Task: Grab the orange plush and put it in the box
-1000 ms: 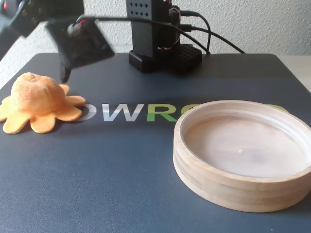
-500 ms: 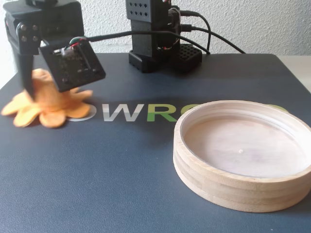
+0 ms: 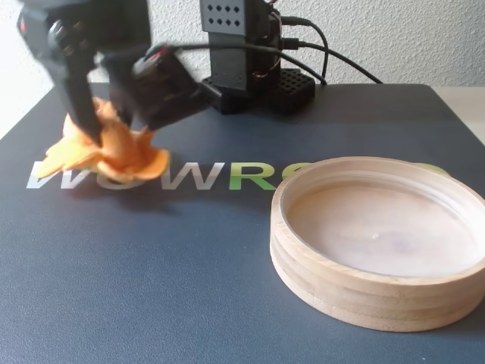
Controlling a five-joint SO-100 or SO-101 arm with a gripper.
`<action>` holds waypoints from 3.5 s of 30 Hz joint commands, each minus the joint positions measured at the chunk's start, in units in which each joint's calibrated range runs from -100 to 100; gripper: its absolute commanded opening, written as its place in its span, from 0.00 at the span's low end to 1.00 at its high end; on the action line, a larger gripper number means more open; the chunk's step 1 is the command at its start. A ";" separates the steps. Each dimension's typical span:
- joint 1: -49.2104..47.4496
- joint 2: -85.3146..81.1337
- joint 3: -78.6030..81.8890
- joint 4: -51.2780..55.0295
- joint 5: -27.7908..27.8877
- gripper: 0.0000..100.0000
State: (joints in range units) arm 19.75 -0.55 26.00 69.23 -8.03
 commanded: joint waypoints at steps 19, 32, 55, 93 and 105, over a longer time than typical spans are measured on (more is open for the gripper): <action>-32.71 -10.75 -14.85 -1.85 -6.68 0.01; -42.35 -7.88 -12.40 -7.33 -9.83 0.01; -40.93 -7.54 -12.22 -7.33 -7.05 0.45; -24.12 -32.67 19.06 -12.90 -3.59 0.09; -24.34 -32.75 19.79 -12.99 -3.54 0.09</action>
State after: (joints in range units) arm -4.57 -31.69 46.21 56.77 -11.63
